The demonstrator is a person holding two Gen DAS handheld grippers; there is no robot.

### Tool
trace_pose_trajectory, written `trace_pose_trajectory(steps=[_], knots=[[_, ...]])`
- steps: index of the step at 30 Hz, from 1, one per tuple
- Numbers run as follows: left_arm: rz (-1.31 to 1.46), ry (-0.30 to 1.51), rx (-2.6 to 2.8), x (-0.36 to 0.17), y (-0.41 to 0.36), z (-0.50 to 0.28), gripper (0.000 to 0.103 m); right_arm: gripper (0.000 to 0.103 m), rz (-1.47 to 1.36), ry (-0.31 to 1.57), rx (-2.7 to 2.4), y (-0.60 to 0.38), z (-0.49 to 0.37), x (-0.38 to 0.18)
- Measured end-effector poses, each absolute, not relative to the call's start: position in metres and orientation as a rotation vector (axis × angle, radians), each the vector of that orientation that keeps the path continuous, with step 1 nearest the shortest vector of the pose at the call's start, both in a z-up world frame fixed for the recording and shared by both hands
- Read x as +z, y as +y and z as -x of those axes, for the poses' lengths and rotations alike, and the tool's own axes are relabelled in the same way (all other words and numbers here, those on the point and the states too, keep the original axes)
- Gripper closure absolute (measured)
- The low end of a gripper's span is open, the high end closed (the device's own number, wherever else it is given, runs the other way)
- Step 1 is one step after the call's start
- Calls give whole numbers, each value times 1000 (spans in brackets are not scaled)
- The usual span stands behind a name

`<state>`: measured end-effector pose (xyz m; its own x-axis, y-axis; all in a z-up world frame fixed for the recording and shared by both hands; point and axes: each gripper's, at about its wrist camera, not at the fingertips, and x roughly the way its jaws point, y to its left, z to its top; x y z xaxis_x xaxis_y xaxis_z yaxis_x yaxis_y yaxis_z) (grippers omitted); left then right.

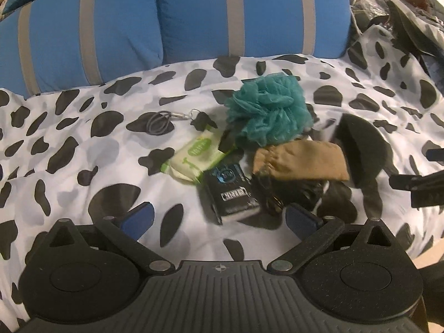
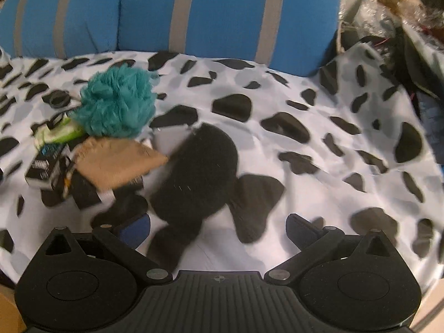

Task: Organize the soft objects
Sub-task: 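Grasp the black foam sponge with the right gripper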

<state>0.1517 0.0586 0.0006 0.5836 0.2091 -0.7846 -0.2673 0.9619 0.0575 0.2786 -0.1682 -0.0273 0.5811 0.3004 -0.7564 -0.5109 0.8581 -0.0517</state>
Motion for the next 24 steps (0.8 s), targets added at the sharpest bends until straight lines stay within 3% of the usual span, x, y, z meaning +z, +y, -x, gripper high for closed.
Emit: trace_pose_trajectory(steps=[14, 16, 20, 24], knots=[[164, 914, 253, 2, 90, -158, 0, 2, 216, 938, 479, -132, -344, -53], [177, 916, 235, 2, 91, -159, 0, 11, 210, 964, 482, -127, -350, -58], [167, 920, 211, 0, 89, -161, 0, 16, 217, 984, 458, -121, -357, -66], [172, 930, 191, -1, 89, -163, 0, 28, 177, 1028, 451, -125, -366, -71]])
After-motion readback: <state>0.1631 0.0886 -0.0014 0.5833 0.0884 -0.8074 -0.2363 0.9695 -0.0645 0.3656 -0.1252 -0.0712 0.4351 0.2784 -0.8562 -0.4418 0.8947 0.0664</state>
